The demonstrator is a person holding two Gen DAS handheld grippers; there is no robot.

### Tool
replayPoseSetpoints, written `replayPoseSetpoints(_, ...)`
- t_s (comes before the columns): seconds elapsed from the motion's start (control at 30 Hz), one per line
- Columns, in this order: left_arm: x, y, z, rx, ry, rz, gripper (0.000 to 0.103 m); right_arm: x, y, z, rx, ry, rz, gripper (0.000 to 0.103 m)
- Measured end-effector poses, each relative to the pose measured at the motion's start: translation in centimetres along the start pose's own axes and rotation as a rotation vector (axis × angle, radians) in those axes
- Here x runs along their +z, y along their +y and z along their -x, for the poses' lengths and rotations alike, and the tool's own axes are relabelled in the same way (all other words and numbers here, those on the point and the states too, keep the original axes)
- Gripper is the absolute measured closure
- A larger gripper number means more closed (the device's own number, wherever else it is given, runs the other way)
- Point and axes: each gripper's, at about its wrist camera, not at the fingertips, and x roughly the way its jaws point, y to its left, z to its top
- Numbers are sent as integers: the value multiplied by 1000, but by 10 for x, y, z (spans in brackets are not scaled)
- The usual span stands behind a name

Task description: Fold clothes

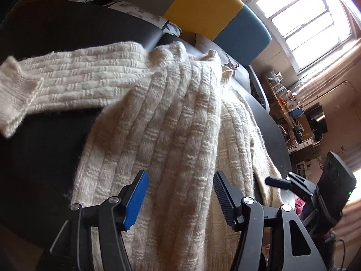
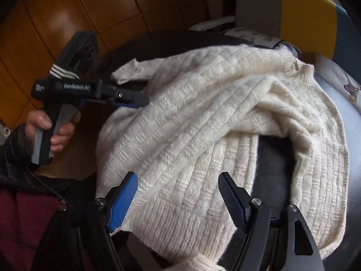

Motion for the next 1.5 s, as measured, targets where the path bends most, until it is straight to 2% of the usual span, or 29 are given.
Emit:
replayPoseSetpoints(0.1,-6,4,-2,19,21,3,36,-13,-3,-29,-38,88,19,33)
replayPoseSetpoints(0.23,-15,10,-8,27,36,-3,34,-24,-27,-15,-4,67,-74,33)
replayPoseSetpoints(0.33,-18,9,-12,43,35,-28,29,-35,-38,-8,-43,61,-74,33)
replayPoseSetpoints(0.43,-16,5,-13,72,29,-39,29,-25,-39,6,-61,3,-126,33)
replayPoseSetpoints(0.53,-14,0,3,11,-19,-4,31,-14,-39,20,-80,-55,-178,32)
replayPoseSetpoints(0.57,-13,-3,13,-28,-54,-11,31,-10,-39,24,-86,-74,-196,32)
replayPoseSetpoints(0.6,-11,-5,22,-35,-88,-25,30,-7,-39,29,-92,-93,-213,32)
replayPoseSetpoints(0.73,2,-4,44,78,-190,-63,29,8,-40,48,-117,-171,-283,32)
replayPoseSetpoints(0.8,16,3,46,149,-204,-64,29,12,-39,49,-92,-184,-282,32)
replayPoseSetpoints(0.87,29,9,50,237,-245,-81,29,15,-40,38,-34,-167,-275,32)
replayPoseSetpoints(0.9,35,12,54,283,-267,-83,29,16,-42,30,-36,-142,-286,32)
replayPoseSetpoints(1.0,65,38,64,340,-298,-46,29,15,-45,-2,-121,-52,-281,32)
replayPoseSetpoints(1.07,81,47,65,386,-290,-71,29,7,-49,-25,-159,27,-281,30)
replayPoseSetpoints(1.1,89,51,64,415,-284,-85,29,5,-47,-28,-172,11,-259,29)
replayPoseSetpoints(1.17,101,58,54,499,-257,-128,29,2,-42,-34,-181,2,-225,15)
replayPoseSetpoints(1.2,107,60,45,496,-222,-138,29,2,-37,-38,-199,3,-194,13)
replayPoseSetpoints(1.27,113,57,25,456,-153,-170,29,2,-27,-45,-234,4,-135,0)
replayPoseSetpoints(1.33,120,53,3,431,-86,-205,29,1,-18,-49,-273,2,-102,0)
replayPoseSetpoints(1.4,123,50,-23,516,-38,-247,29,-1,-20,-47,-266,-14,-125,0)
replayPoseSetpoints(1.47,126,57,-47,513,36,-223,29,-3,-21,-45,-260,-29,-135,0)
replayPoseSetpoints(1.5,125,60,-52,511,26,-208,25,-4,-21,-44,-262,-26,-139,0)
